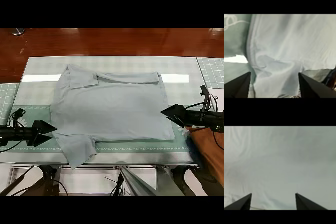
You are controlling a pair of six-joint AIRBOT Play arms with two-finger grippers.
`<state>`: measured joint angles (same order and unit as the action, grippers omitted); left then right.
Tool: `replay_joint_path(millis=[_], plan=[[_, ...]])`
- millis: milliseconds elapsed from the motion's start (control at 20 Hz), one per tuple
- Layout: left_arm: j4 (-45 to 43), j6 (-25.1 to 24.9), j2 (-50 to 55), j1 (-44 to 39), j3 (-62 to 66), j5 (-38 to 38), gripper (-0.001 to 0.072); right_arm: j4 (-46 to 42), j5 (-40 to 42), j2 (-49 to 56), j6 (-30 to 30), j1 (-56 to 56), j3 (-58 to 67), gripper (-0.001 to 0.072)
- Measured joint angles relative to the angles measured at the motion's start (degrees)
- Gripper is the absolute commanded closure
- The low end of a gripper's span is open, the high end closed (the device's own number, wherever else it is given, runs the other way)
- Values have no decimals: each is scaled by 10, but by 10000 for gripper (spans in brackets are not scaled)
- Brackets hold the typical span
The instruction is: Fold the shirts.
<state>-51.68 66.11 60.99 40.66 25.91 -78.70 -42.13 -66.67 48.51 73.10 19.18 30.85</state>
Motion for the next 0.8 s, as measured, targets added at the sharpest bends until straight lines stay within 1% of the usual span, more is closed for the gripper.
replay_joint_path(millis=[150, 300, 350, 400, 450, 500, 650, 800], plan=[[-2, 5, 6, 2, -17, 28, 5, -2, 2, 0, 0, 0, 0, 85], [44, -15, 19, 2, -49, 52, 11, -3, 7, 0, 1, 0, 0, 85], [64, -30, 22, 2, -59, 60, 62, -3, 12, 0, 2, 1, 0, 85], [82, -46, 24, 2, -68, 69, 303, -2, 20, 0, 3, 6, 0, 85], [89, -61, 26, 2, -75, 87, 573, -4, 29, 2, 4, 18, 2, 85], [92, -75, 28, 0, -79, 98, 683, -10, 38, 6, 5, 40, 4, 85], [121, -103, 30, -13, -82, 75, 683, -54, 43, 38, 11, 132, 8, 85], [134, -118, 30, -30, -81, 65, 683, -135, -1, 76, 43, 200, 1, 85]])
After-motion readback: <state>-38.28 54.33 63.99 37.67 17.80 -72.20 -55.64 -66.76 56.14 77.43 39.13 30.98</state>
